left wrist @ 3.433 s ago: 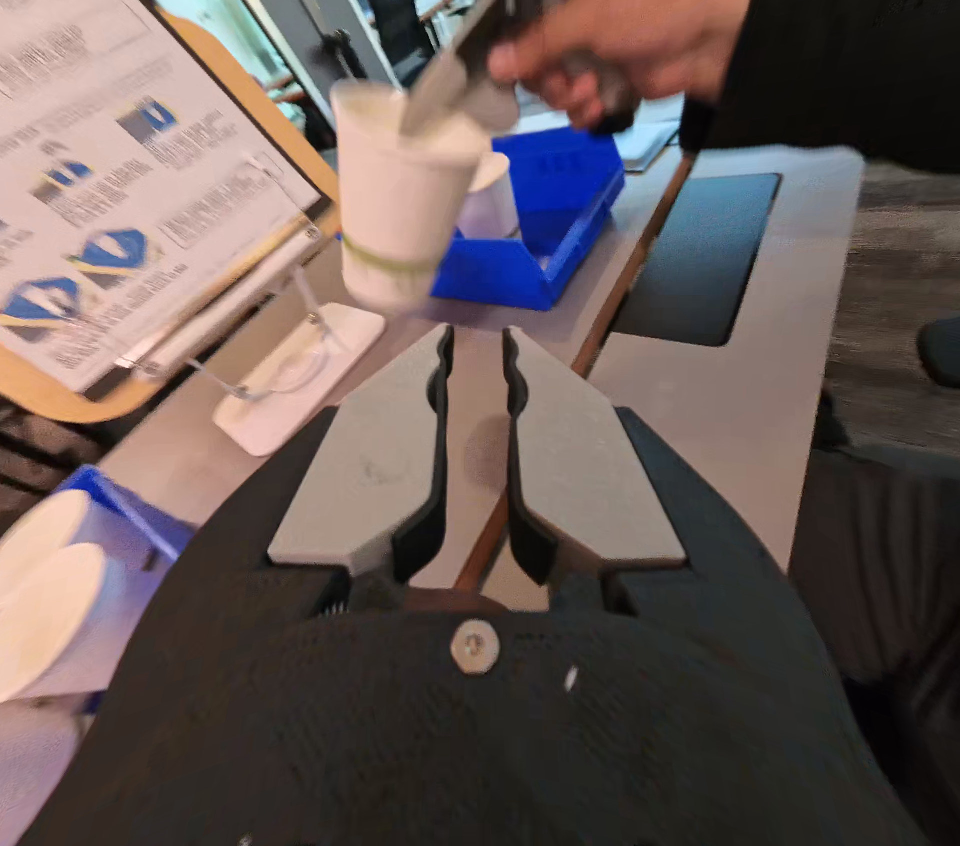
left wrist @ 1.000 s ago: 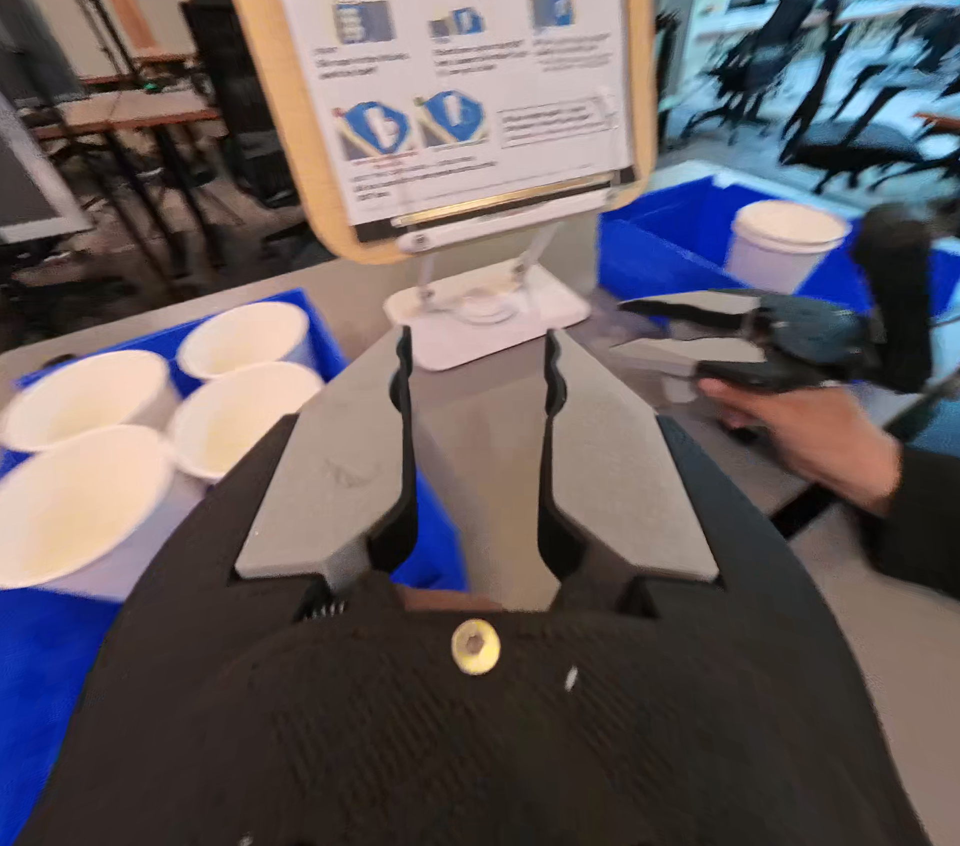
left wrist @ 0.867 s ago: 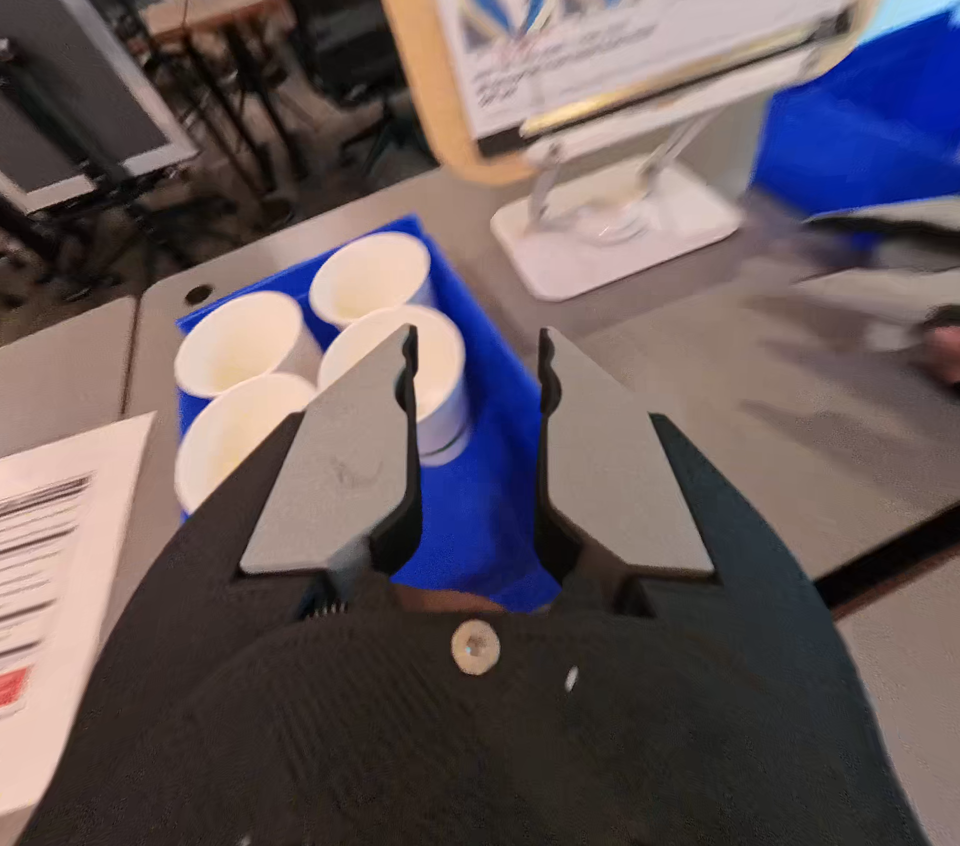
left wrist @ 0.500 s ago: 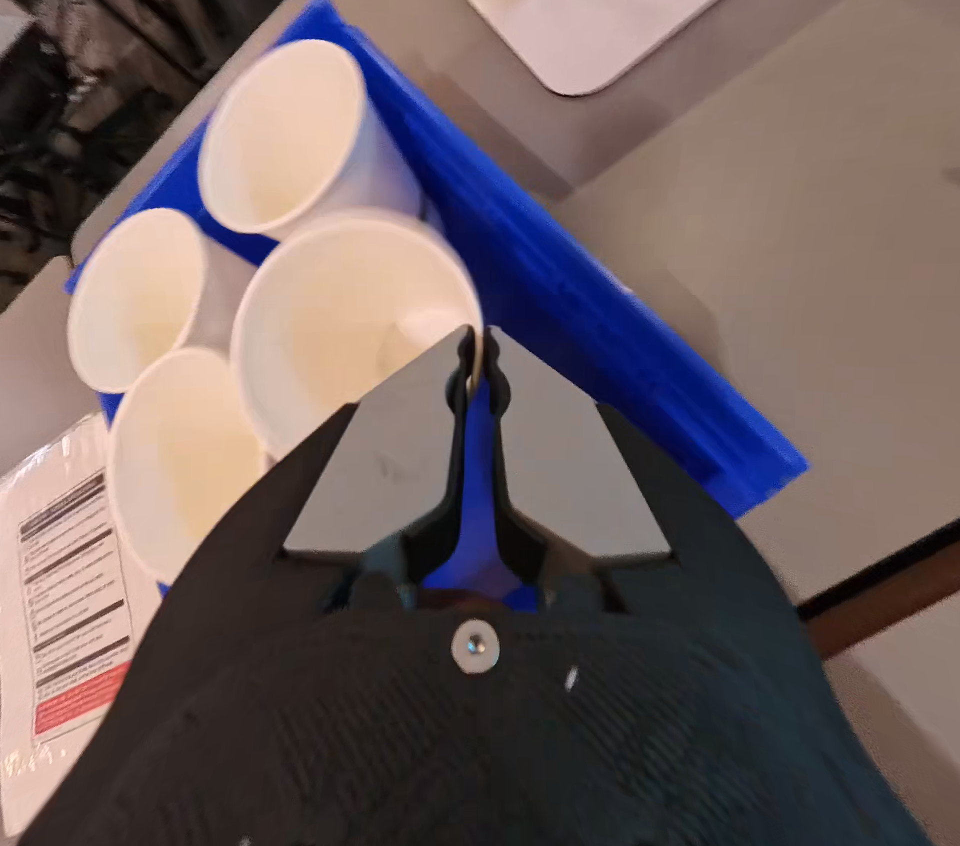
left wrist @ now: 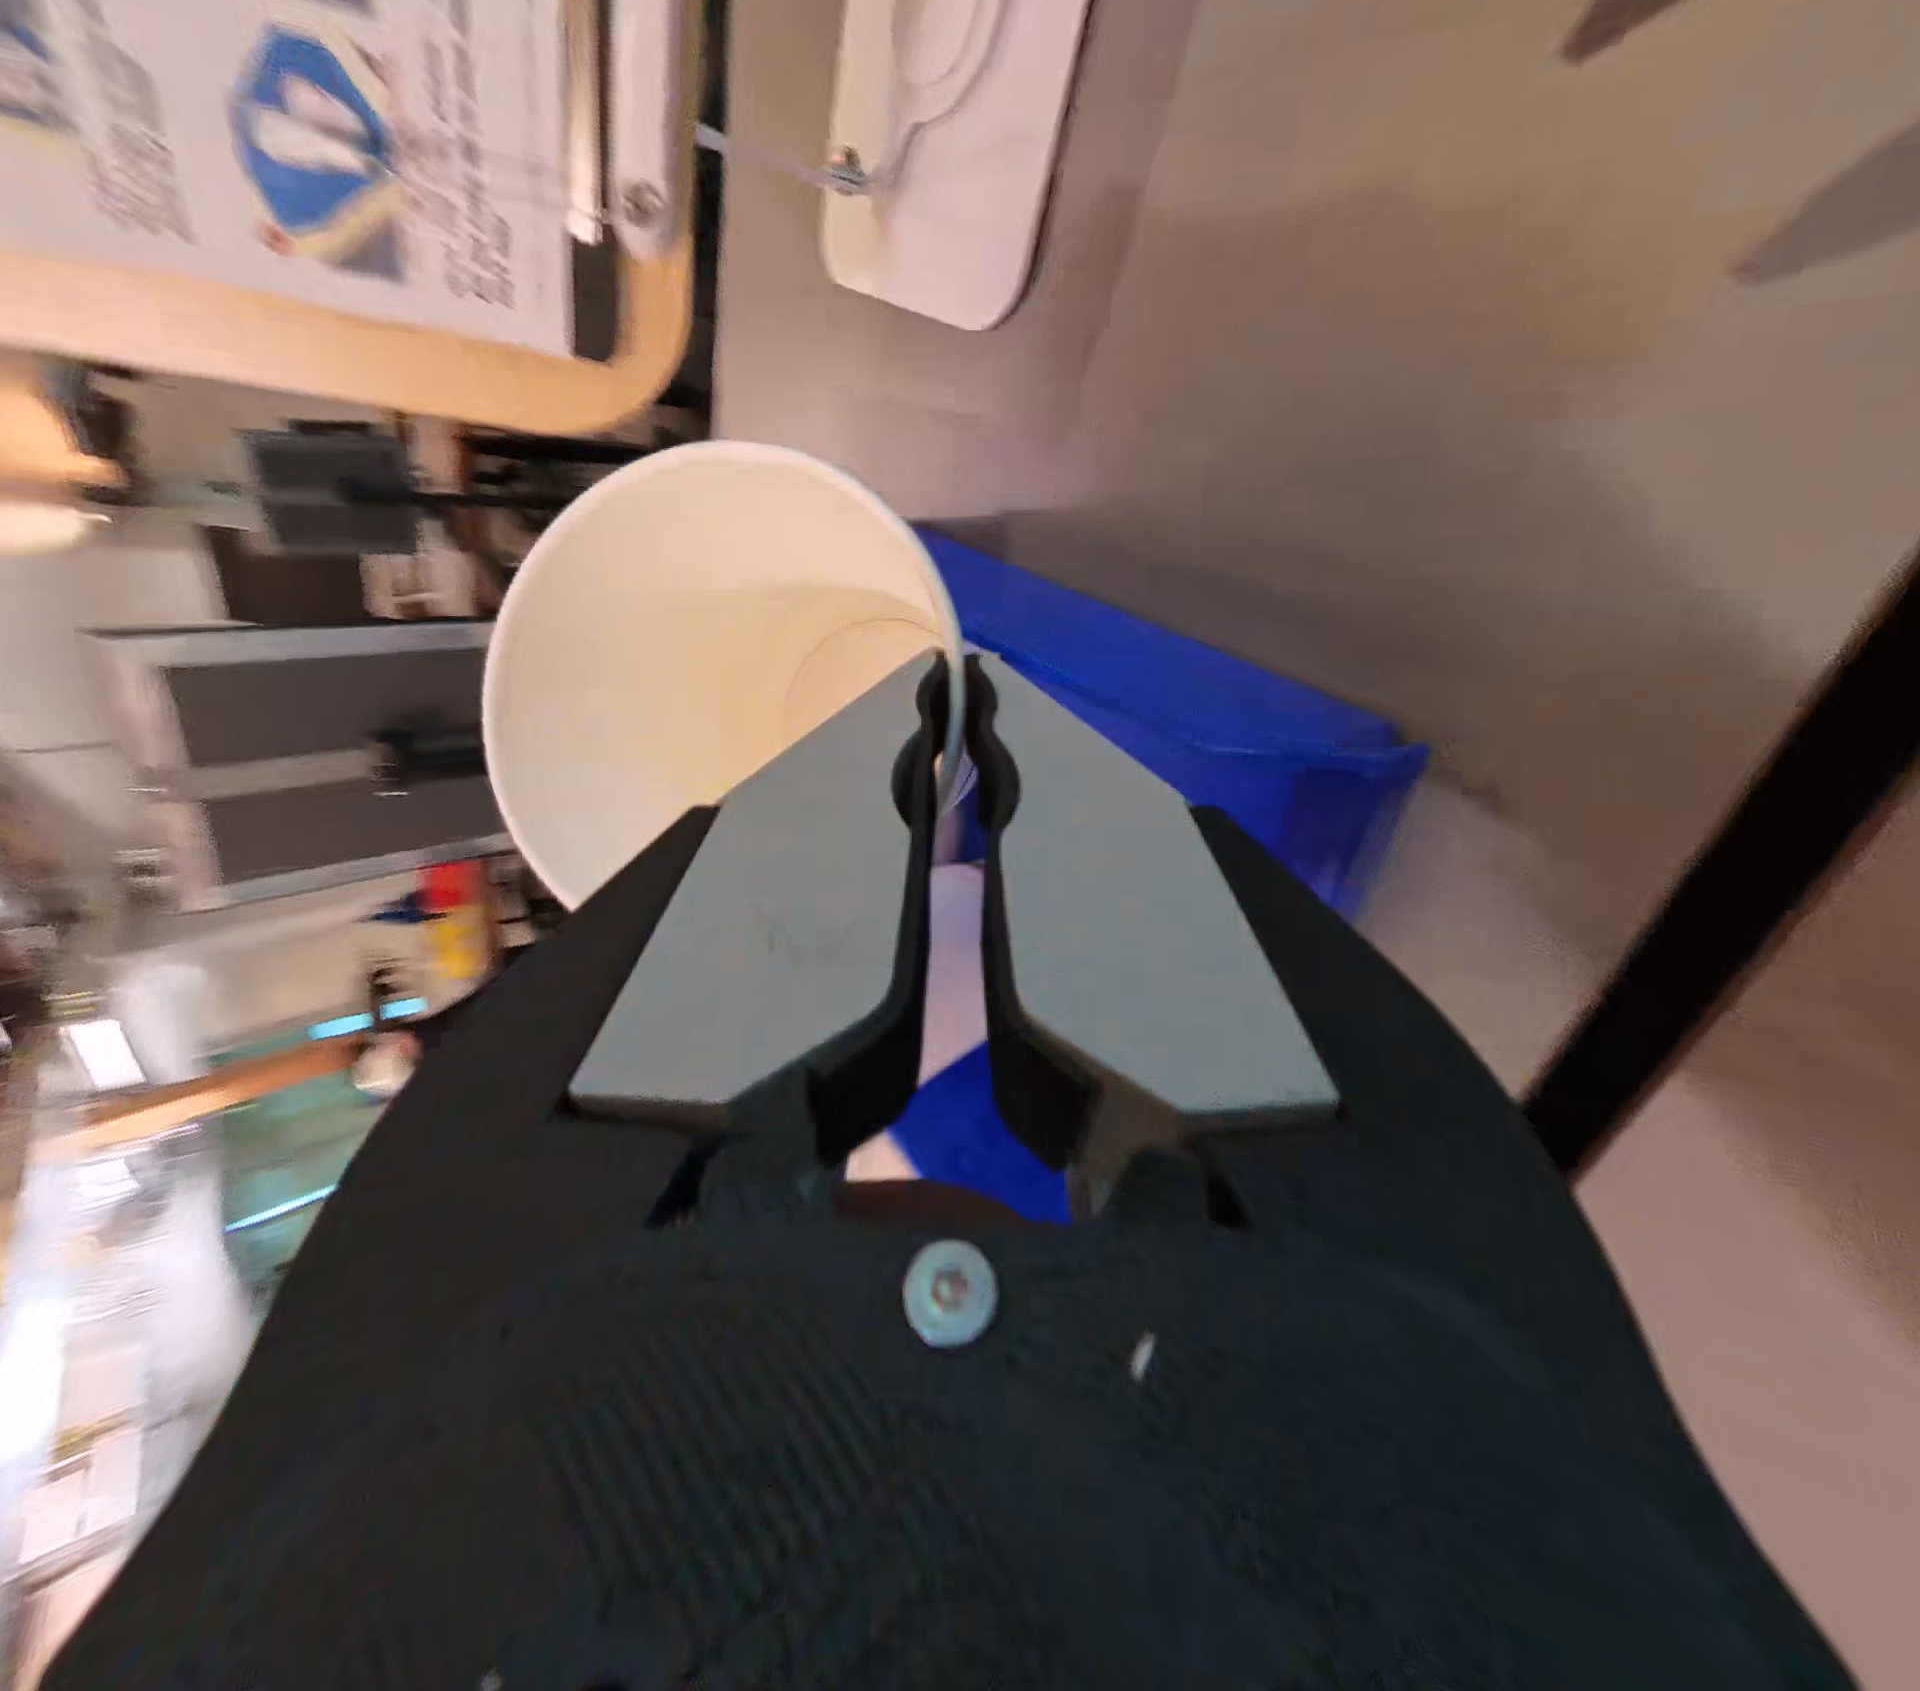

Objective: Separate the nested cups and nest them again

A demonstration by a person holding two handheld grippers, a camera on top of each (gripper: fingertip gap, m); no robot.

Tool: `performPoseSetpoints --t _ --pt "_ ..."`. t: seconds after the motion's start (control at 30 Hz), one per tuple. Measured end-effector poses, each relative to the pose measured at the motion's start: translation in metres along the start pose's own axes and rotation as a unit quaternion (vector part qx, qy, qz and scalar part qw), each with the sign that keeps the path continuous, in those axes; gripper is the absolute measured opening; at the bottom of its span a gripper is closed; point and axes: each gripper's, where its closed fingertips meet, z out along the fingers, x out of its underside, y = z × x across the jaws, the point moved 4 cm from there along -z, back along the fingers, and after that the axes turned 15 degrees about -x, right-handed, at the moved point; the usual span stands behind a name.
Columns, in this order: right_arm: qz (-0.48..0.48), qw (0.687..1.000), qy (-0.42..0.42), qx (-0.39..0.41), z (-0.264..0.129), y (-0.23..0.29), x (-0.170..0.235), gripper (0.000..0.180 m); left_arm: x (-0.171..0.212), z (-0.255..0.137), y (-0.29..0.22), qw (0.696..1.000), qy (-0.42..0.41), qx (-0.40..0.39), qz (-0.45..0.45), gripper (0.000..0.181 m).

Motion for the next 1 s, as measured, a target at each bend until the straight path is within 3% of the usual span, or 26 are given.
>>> performPoseSetpoints --t 0.03,0.23,0.43,0.7,0.73,0.77,0.9,1.0 --pt "0.004 1.0 -0.007 -0.01 0.0 0.004 -0.003 0.051 -0.008 -0.004 0.004 0.999 -0.002 -0.031 0.028 0.0" --pt "-0.011 0.999 -0.034 -0.02 -0.007 0.011 -0.017 0.051 -0.066 -0.028 -0.007 0.992 -0.07 -0.051 0.09 0.0" --pt "0.033 0.99 -0.116 -0.07 -0.023 0.016 -0.041 0.047 -0.082 -0.014 -0.043 0.982 -0.073 -0.044 0.17 0.0" --pt "0.058 0.996 0.006 -0.062 0.001 0.013 -0.004 0.036 -0.112 -0.007 -0.076 0.971 -0.11 -0.063 0.202 0.0" --pt "0.058 0.997 0.013 -0.045 0.0 0.009 0.0 0.028 -0.113 -0.006 -0.078 0.97 -0.107 -0.065 0.207 0.0" --pt "0.05 0.998 0.018 -0.022 -0.003 0.003 0.002 0.014 -0.114 -0.004 -0.08 0.97 -0.11 -0.072 0.206 0.0" --pt "0.025 0.997 0.063 0.037 -0.007 -0.01 0.011 0.0 -0.127 -0.001 -0.089 0.978 -0.133 -0.086 0.137 0.004" --pt "0.04 0.996 0.051 0.06 -0.014 -0.018 0.008 0.0 -0.142 -0.013 -0.088 0.976 -0.185 -0.103 0.056 0.017"
